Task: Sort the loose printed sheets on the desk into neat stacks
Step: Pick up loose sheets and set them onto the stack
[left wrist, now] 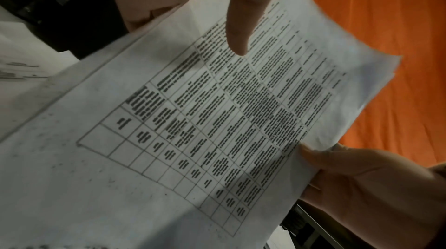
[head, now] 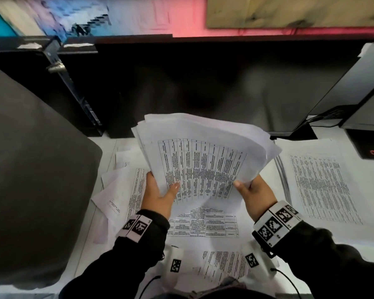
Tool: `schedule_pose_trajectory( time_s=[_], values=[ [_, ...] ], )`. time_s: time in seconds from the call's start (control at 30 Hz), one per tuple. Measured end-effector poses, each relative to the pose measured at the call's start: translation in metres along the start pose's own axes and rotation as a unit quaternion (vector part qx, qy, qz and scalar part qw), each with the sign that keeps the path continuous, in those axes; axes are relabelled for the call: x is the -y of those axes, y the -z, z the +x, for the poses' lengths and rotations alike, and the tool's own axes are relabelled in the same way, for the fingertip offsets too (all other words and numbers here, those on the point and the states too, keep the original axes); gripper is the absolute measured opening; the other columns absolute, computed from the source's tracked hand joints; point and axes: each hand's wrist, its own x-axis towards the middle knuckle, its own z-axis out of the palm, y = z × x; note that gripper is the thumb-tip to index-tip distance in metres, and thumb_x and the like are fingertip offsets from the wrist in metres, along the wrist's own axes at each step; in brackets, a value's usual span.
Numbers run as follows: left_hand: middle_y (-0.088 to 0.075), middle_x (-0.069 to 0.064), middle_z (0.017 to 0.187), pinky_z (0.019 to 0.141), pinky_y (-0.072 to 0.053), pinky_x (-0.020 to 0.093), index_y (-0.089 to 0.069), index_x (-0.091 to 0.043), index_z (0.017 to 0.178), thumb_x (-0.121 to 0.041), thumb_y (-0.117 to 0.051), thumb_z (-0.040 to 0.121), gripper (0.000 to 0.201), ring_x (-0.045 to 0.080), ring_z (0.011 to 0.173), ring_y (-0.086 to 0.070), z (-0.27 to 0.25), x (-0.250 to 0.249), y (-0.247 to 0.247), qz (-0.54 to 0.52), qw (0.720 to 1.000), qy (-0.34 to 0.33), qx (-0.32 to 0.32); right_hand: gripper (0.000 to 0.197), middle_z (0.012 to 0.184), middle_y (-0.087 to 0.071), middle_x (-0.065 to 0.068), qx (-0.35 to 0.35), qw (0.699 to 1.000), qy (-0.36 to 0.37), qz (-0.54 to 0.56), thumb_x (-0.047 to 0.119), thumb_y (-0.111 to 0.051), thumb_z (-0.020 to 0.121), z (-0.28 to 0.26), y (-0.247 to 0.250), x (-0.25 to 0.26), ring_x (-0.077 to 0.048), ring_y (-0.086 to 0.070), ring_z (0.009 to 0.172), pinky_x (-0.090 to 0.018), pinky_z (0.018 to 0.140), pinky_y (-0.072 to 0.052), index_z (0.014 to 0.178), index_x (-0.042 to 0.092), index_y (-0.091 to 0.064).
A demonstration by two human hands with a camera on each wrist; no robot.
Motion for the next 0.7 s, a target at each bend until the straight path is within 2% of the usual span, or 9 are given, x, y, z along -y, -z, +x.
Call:
schedule_pose_trajectory(
  time_s=[0.1,0.17,0.27,0.3,0.43,0.5,0.57,0.63,0.7],
  values=[
    [-0.05,-0.013,0.123,0.098,-0.034,0.026,-0.031,-0.026,0.131,-0.019,-0.051,0.092,0.045,0.01,0.115,-0.046,-0.001,0.002,-0.002,0.006,1.0,0.011,0.016,0.036,0.103,-0.058,0.01,0.018,1.0,-0.007,-0.001,0.015,-0.051,0.092,0.0,-0.001,-0.002,-0.01,-0.052,0.104,-0.03,0.098,-0.039,0.128,0.017,-0.047],
    [-0.051,-0.013,0.116,0.093,-0.033,0.023,-0.033,-0.024,0.128,-0.017,-0.047,0.094,0.037,0.011,0.111,-0.048,0.0,0.003,-0.004,0.006,1.0,0.007,0.012,0.038,0.105,-0.057,0.01,0.022,1.0,-0.008,0.016,0.014,-0.051,0.093,-0.001,-0.002,0.0,-0.01,-0.052,0.106,-0.029,0.098,-0.038,0.13,0.017,-0.045],
    [-0.048,-0.009,0.126,0.096,-0.03,0.021,-0.029,-0.017,0.138,-0.018,-0.043,0.096,0.044,0.009,0.117,-0.044,0.003,0.001,-0.004,0.011,1.0,0.0,0.017,0.041,0.11,-0.056,0.01,0.016,0.999,-0.003,0.042,0.015,-0.049,0.093,-0.001,0.002,0.006,-0.009,-0.05,0.106,-0.028,0.097,-0.038,0.133,0.019,-0.041],
    [-0.048,-0.01,0.126,0.098,-0.03,0.022,-0.03,-0.019,0.139,-0.018,-0.042,0.096,0.044,0.008,0.117,-0.043,0.003,0.0,-0.004,0.008,1.0,-0.003,0.017,0.041,0.112,-0.057,0.01,0.007,0.998,0.001,0.056,0.016,-0.05,0.093,0.0,0.004,0.006,-0.009,-0.052,0.107,-0.03,0.098,-0.039,0.133,0.021,-0.041],
    [-0.058,-0.018,0.11,0.1,-0.038,0.03,-0.044,-0.034,0.117,-0.013,-0.044,0.095,0.031,0.014,0.114,-0.053,0.007,0.001,-0.003,-0.04,0.999,-0.005,0.018,0.038,0.117,-0.059,0.01,-0.011,0.996,0.009,0.092,0.018,-0.047,0.094,0.002,0.014,0.003,-0.008,-0.053,0.112,-0.03,0.103,-0.039,0.132,0.025,-0.042],
    [-0.057,-0.011,0.123,0.107,-0.036,0.034,-0.042,-0.029,0.124,-0.012,-0.045,0.095,0.034,0.014,0.12,-0.051,0.006,0.0,-0.005,-0.062,0.998,-0.014,0.028,0.039,0.115,-0.059,0.012,-0.011,0.994,0.017,0.103,0.015,-0.045,0.095,0.0,0.019,0.006,-0.001,-0.054,0.106,-0.024,0.101,-0.039,0.134,0.022,-0.042],
    [-0.05,-0.009,0.135,0.109,-0.033,0.03,-0.036,-0.029,0.135,-0.013,-0.044,0.095,0.044,0.006,0.124,-0.047,0.004,-0.004,-0.007,-0.082,0.996,-0.035,0.029,0.038,0.108,-0.059,0.02,-0.02,0.992,0.029,0.119,0.013,-0.045,0.095,-0.002,0.022,0.01,0.01,-0.051,0.101,-0.021,0.098,-0.039,0.132,0.025,-0.043],
    [-0.054,-0.023,0.123,0.1,-0.036,0.019,-0.042,-0.045,0.121,-0.009,-0.044,0.095,0.045,-0.012,0.111,-0.05,0.002,-0.01,-0.009,-0.097,0.993,-0.068,0.024,0.034,0.103,-0.06,0.024,-0.04,0.992,0.046,0.112,0.014,-0.046,0.095,-0.002,0.025,0.013,0.008,-0.053,0.101,-0.028,0.1,-0.041,0.125,0.031,-0.046],
    [-0.054,-0.029,0.112,0.097,-0.038,0.021,-0.044,-0.053,0.107,-0.007,-0.047,0.093,0.048,-0.013,0.105,-0.051,0.002,-0.015,-0.009,-0.1,0.992,-0.077,0.02,0.032,0.104,-0.062,0.022,-0.045,0.991,0.061,0.109,0.016,-0.048,0.094,-0.002,0.027,0.014,-0.001,-0.057,0.105,-0.036,0.102,-0.043,0.122,0.032,-0.048]
  ],
)
